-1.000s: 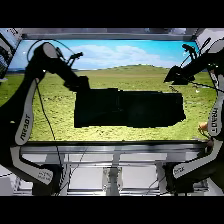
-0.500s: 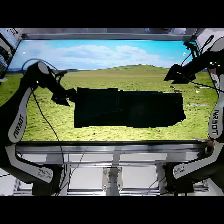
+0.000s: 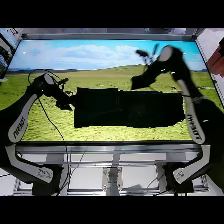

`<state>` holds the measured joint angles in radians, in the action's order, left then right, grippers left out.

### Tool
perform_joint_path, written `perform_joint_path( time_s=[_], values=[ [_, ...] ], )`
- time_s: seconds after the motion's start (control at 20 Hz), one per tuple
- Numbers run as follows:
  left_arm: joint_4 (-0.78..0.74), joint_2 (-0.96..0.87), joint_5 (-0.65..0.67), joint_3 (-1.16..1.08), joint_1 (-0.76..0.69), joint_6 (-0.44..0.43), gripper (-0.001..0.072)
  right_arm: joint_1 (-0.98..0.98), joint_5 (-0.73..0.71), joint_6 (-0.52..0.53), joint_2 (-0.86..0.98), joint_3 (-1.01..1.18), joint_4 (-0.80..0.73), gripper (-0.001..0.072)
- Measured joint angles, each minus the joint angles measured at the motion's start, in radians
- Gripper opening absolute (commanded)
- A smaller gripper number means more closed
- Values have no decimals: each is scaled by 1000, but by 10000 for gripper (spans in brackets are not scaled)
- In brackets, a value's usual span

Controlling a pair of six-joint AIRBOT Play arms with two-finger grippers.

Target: Fold the clothes and pants, and hang the long-sleeved shirts on hangers.

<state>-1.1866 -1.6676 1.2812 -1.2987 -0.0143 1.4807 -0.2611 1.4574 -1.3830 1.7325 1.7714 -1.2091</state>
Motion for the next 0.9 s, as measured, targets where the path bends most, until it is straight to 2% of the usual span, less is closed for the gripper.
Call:
perform_joint_path(
  time_s=[0.4,0.75,0.8,0.9],
  values=[
    [19,-2,-27,5,-2,-13,596,-185,-53,5,159,-63,-18,313],
    [21,-2,-33,5,-2,-22,593,-221,47,5,187,-112,-2,313],
    [23,-2,-35,5,-2,-22,544,-222,67,5,187,-120,0,313],
    [33,-2,-36,5,-2,-22,153,-224,112,5,188,-134,1,314]
  ],
)
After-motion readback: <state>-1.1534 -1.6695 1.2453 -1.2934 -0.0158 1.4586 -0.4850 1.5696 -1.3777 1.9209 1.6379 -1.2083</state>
